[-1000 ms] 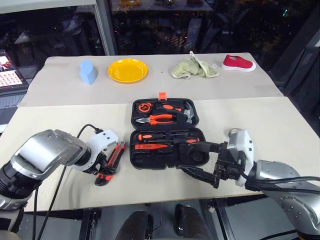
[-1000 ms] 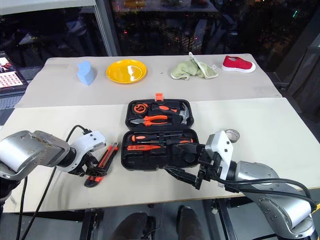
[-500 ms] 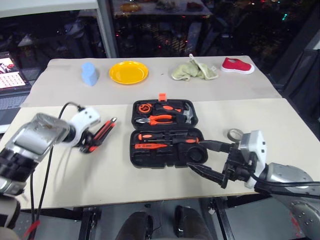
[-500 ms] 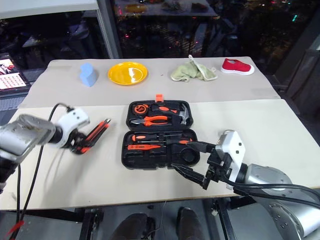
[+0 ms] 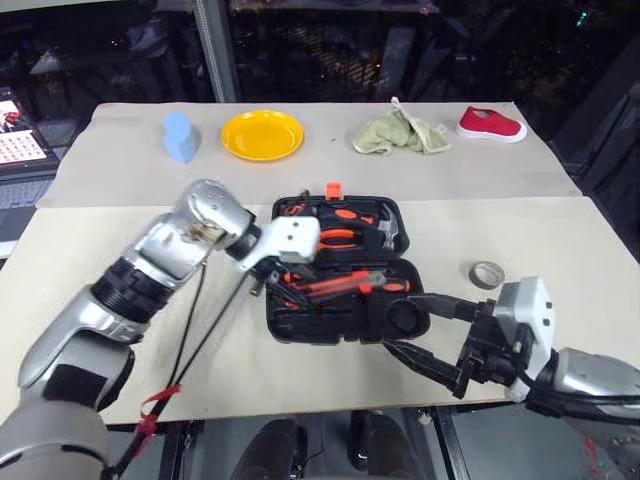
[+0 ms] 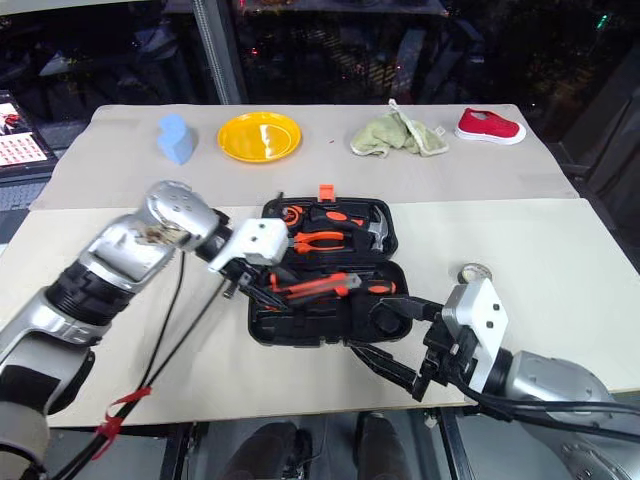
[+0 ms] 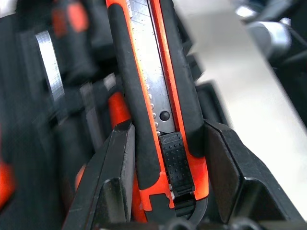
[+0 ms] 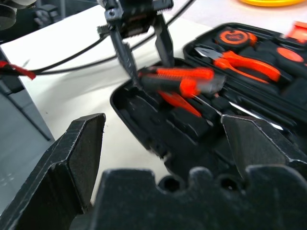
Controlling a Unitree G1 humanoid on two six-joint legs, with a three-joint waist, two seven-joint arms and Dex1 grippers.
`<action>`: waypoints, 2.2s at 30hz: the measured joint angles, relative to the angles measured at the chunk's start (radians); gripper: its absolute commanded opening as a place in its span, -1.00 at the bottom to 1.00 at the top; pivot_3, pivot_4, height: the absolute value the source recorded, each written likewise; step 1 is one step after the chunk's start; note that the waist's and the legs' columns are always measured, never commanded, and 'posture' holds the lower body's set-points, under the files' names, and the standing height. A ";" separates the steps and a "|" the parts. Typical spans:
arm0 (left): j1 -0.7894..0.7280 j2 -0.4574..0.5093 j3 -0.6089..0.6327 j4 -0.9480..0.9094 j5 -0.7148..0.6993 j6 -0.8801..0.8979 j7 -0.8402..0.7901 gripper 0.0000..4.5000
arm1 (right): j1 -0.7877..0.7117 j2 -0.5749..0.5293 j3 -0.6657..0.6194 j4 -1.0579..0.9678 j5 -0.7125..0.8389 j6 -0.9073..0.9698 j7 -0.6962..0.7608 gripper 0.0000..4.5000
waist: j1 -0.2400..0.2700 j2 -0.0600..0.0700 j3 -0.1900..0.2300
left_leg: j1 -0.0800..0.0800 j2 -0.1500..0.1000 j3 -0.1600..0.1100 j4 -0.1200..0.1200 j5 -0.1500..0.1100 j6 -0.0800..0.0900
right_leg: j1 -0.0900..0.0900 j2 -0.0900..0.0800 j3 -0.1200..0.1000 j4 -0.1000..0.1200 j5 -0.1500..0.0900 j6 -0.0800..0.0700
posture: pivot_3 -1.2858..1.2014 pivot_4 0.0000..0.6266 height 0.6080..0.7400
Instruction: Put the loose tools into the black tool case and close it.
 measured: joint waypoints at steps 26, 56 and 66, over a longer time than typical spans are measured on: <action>-0.003 -0.047 -0.064 -0.008 0.138 0.192 -0.068 0.98 | 0.038 -0.008 -0.029 -0.046 0.042 0.000 -0.103 1.00 | -0.003 0.001 -0.001 | 0.007 0.001 0.000 0.002 -0.002 0.009 | 0.005 0.001 0.001 0.002 -0.001 0.002 | 0.03 -0.52 1.00; 0.060 -0.039 -0.028 0.012 0.148 -0.037 -0.064 -0.98 | 0.045 -0.019 -0.019 -0.024 0.052 0.000 -0.096 1.00 | 0.002 0.001 -0.001 | 0.006 0.001 0.000 0.002 -0.002 0.010 | 0.005 -0.002 0.001 0.002 0.000 0.001 | 0.03 -0.52 1.00; 0.091 -0.073 -0.057 0.053 0.240 -0.178 -0.032 -0.98 | 0.061 -0.018 -0.023 -0.027 0.053 0.000 -0.114 1.00 | 0.006 0.004 -0.003 | 0.022 0.003 -0.002 0.002 -0.002 0.010 | 0.025 -0.006 0.002 0.000 -0.007 0.011 | 0.03 -0.52 1.00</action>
